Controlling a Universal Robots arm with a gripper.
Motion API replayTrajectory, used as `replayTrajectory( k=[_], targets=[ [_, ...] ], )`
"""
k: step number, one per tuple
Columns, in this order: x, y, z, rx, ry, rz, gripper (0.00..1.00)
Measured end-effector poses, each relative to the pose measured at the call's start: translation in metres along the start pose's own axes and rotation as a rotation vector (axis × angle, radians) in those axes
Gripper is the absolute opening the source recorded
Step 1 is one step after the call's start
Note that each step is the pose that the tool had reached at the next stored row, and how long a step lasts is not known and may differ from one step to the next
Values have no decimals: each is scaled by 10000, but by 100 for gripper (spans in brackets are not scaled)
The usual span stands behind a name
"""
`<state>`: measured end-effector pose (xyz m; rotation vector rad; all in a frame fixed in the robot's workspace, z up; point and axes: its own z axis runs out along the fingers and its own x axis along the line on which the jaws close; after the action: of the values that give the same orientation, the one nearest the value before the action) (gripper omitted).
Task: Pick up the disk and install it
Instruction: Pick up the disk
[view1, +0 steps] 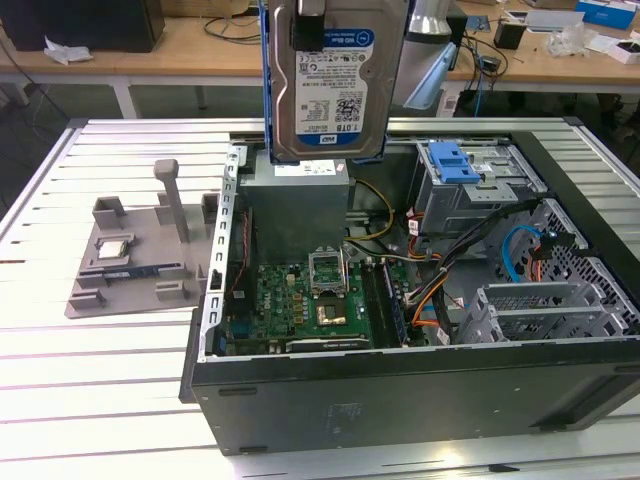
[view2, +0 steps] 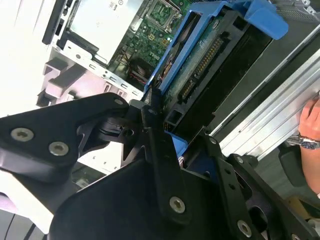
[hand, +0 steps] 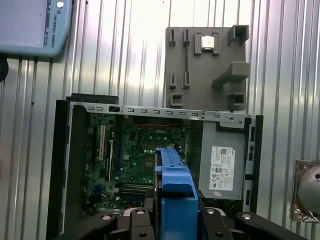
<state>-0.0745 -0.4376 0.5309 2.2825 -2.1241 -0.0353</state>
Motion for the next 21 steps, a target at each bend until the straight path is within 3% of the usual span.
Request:
replayTrajectory(
  k=[21],
  targets=[
    [386, -7, 6, 0, -1, 0, 37]
  ],
)
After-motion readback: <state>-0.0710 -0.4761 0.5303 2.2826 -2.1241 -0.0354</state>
